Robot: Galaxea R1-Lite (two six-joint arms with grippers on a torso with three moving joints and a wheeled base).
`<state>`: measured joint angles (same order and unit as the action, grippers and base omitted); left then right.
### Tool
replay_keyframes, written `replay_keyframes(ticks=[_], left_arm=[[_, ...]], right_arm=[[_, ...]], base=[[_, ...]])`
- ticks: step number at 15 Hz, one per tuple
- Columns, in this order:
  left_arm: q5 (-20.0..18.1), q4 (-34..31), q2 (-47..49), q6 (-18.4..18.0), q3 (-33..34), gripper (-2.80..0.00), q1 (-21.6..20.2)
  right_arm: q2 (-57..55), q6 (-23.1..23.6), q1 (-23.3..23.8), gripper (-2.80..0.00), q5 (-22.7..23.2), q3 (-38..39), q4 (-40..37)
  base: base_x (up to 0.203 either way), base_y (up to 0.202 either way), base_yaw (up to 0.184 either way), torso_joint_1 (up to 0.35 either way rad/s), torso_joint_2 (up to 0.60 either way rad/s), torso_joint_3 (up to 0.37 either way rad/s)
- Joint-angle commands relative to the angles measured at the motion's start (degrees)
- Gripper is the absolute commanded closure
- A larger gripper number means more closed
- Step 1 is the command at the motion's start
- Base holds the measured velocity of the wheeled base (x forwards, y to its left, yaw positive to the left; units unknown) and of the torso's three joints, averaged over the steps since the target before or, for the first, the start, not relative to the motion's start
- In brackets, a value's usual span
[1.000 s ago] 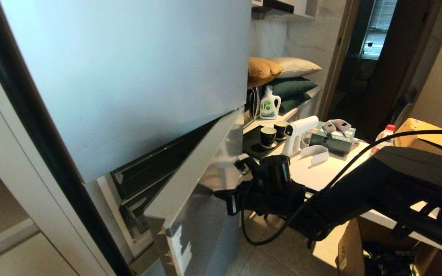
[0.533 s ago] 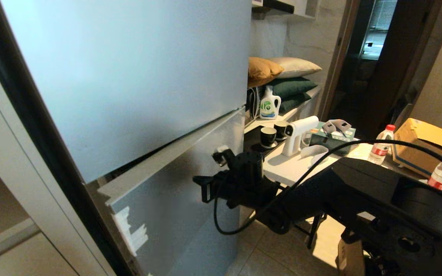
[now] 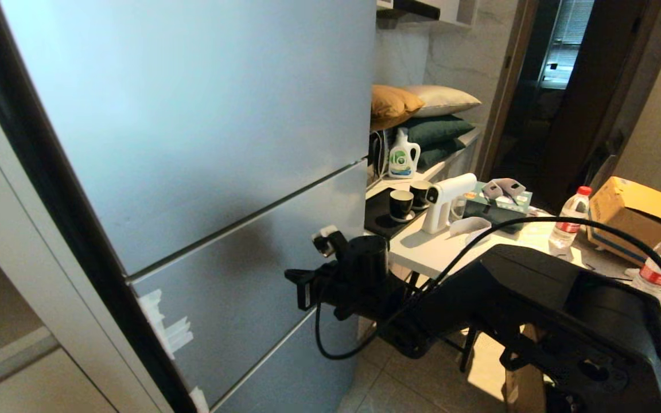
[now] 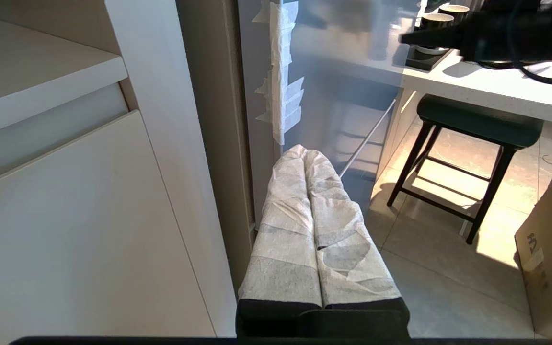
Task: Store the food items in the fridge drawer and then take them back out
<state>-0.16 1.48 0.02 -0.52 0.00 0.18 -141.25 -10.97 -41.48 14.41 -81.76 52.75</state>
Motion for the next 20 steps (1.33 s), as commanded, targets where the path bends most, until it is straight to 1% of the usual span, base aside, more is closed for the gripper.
replay_keyframes(ticks=[1,4,6,8,10,11,13,16,18,20], left_arm=[[0.0,0.0,0.1,0.0,0.6,0.00,0.0],[0.0,0.0,0.1,0.0,0.6,0.00,0.0],[0.0,0.0,0.1,0.0,0.6,0.00,0.0],[0.0,0.1,0.1,0.0,0.6,0.00,0.0],[0.0,0.0,0.1,0.1,0.6,0.00,0.0],[0.0,0.1,0.0,0.0,0.6,0.00,0.0],[0.0,0.0,0.0,0.0,0.6,0.00,0.0],[0.0,0.0,0.1,0.0,0.6,0.00,0.0],[0.0,0.0,0.1,0.0,0.6,0.00,0.0],[0.0,0.0,0.1,0.1,0.6,0.00,0.0]], right_arm=[[5.0,0.1,-0.3,0.00,0.1,5.2,0.3],[19.8,0.4,-0.6,0.00,-0.1,20.4,0.0],[32.5,0.4,-0.7,0.00,-1.3,31.9,-1.1],[46.2,0.3,-0.4,0.00,-4.6,43.4,-4.8],[61.5,0.3,1.8,0.00,-7.5,54.3,-8.4],[69.0,0.4,4.4,0.00,-8.5,58.8,-9.9],[83.4,0.8,12.5,0.00,-9.8,65.8,-14.5],[101.6,3.6,24.1,0.00,-10.9,75.6,-22.8],[111.3,5.5,30.4,0.00,-11.2,79.0,-30.5],[120.0,7.0,34.2,0.00,-11.2,80.6,-39.8]], base=[[0.000,0.000,0.000,0.000,0.00,0.000],[0.000,0.000,0.000,0.000,0.00,0.000],[0.000,0.000,0.000,0.000,0.00,0.000],[0.000,0.000,0.000,0.000,0.00,0.000],[0.000,0.000,0.000,0.000,0.00,0.000],[0.000,0.000,0.000,0.000,0.00,0.000],[0.000,0.000,0.000,0.000,0.00,0.000],[0.000,0.000,0.000,0.000,0.00,0.000],[0.000,0.000,0.000,0.000,0.00,0.000],[0.000,0.000,0.000,0.000,0.00,0.000]])
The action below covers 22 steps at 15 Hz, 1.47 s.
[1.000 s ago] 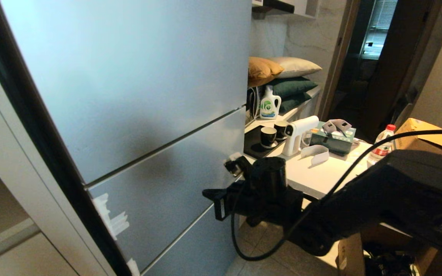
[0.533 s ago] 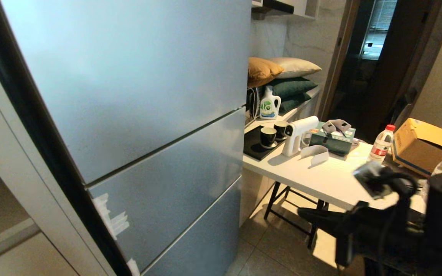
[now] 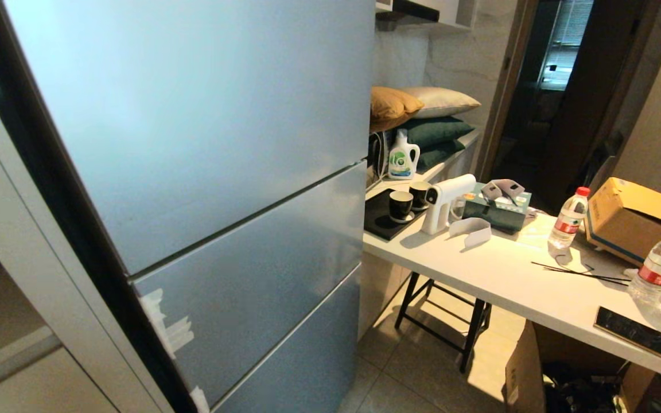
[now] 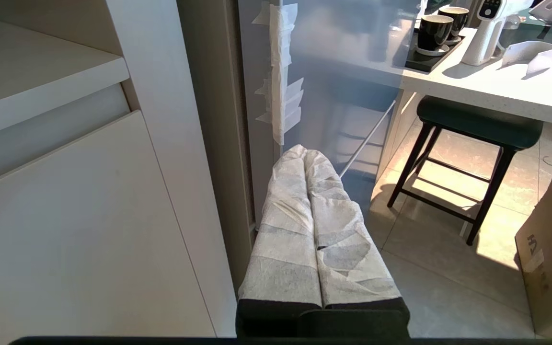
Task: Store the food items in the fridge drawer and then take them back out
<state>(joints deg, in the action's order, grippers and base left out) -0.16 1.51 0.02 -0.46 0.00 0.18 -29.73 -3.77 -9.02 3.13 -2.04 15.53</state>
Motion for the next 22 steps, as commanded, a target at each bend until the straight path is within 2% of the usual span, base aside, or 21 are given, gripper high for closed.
replay_keyframes(ticks=[1,3,5,7,14,22], left_arm=[[0.0,0.1,0.1,0.0,0.6,0.00,0.0],[0.0,0.1,0.1,0.1,0.6,0.00,0.0],[0.0,0.1,0.1,0.1,0.6,0.00,0.0],[0.0,0.1,0.0,0.1,0.6,0.00,0.0],[0.0,0.1,0.1,0.3,0.6,0.00,0.0],[0.0,0.1,0.1,0.3,0.6,0.00,0.0]], right_arm=[[12.2,1.1,2.9,0.00,-0.1,1.3,-8.0],[17.1,4.2,6.3,0.00,-1.0,1.8,-12.8],[21.3,8.3,7.7,0.00,-1.4,1.9,-15.7],[28.0,9.1,8.2,0.00,-1.3,1.9,-16.0],[29.7,6.9,8.5,0.00,-1.9,2.0,-16.2],[29.7,6.9,8.5,0.00,-1.9,2.0,-16.2]], base=[[0.000,0.000,0.000,0.000,0.00,0.000],[0.000,0.000,0.000,0.000,0.00,0.000],[0.000,0.000,0.000,0.000,0.00,0.000],[0.000,0.000,0.000,0.000,0.00,0.000],[0.000,0.000,0.000,0.000,0.00,0.000],[0.000,0.000,0.000,0.000,0.00,0.000]])
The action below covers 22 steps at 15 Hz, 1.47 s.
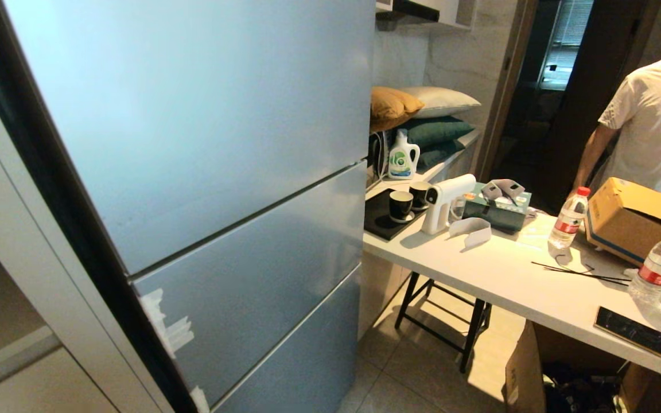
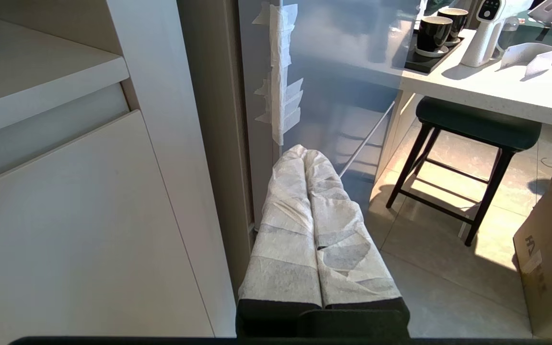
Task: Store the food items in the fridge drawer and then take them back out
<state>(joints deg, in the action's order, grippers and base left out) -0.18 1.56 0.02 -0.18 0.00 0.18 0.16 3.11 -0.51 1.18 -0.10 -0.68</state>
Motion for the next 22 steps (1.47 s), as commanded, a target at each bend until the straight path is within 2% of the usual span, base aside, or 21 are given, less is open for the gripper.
replay_keyframes(ticks=[1,6,22], left_arm=[[0.0,0.0,0.0,0.0,0.6,0.00,0.0],[0.0,0.0,0.0,0.0,0.6,0.00,0.0],[0.0,0.0,0.0,0.0,0.6,0.00,0.0]], right_arm=[[-0.2,0.1,0.0,0.00,0.0,0.0,0.0],[-0.2,0.0,0.0,0.00,0.0,0.0,0.0],[-0.2,-2.2,0.0,0.00,-0.8,0.0,0.1]], base=[[0.000,0.000,0.000,0.000,0.00,0.000],[-0.001,0.000,0.023,0.000,0.00,0.001],[0.001,-0.008,0.175,0.003,0.00,0.003]])
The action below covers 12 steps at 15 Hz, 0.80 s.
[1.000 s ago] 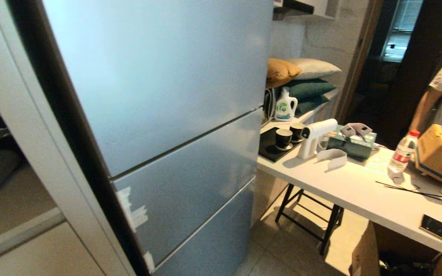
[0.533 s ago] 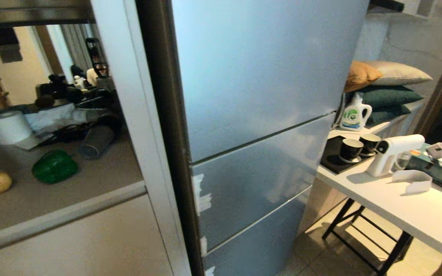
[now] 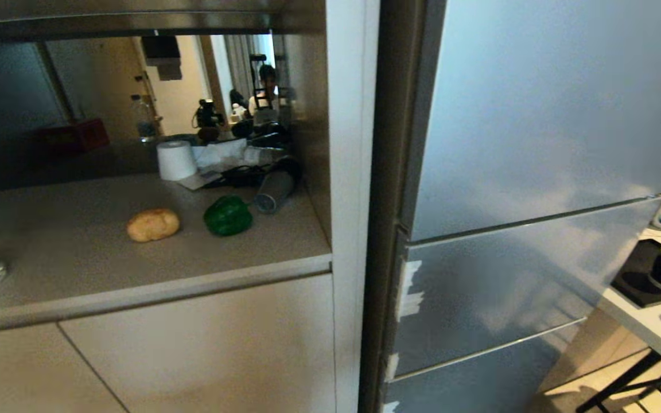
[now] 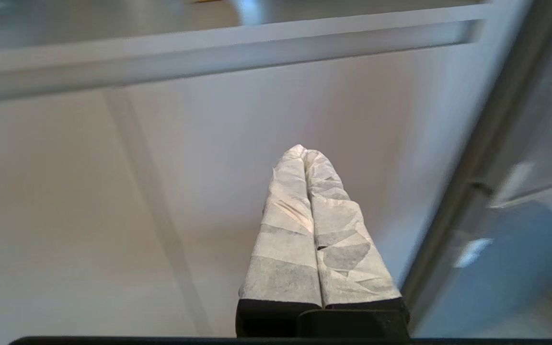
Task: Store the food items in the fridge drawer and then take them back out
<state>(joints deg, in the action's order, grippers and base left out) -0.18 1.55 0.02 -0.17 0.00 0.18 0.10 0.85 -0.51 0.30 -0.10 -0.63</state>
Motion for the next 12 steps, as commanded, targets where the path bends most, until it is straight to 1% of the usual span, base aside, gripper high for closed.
replay_keyframes(ticks=[1,6,8,9,12], left_arm=[[0.0,0.0,0.0,0.0,0.6,0.00,0.0],[0.0,0.0,0.1,0.0,0.6,0.00,0.0],[0.0,0.0,0.0,0.0,0.6,0.00,0.0],[0.0,0.0,0.0,0.0,0.6,0.00,0.0],[0.0,0.0,0.0,0.0,0.6,0.00,0.0]], right_arm=[[-0.1,-0.1,0.0,0.00,0.0,0.0,0.0],[-0.2,-1.0,0.0,0.00,-0.3,0.0,0.0],[-0.1,-0.9,0.0,0.00,-0.2,0.0,0.0],[-0.2,-0.9,0.0,0.00,-0.2,0.0,0.0],[-0.1,-0.9,0.0,0.00,-0.2,0.0,0.0]], base=[[0.003,-0.008,0.172,-0.001,0.00,0.001],[0.000,-0.009,0.176,0.003,0.00,0.003],[-0.001,-0.009,0.141,0.006,0.00,0.000],[0.000,-0.001,0.076,0.002,0.00,0.002],[0.000,0.000,0.000,0.000,0.00,0.000]])
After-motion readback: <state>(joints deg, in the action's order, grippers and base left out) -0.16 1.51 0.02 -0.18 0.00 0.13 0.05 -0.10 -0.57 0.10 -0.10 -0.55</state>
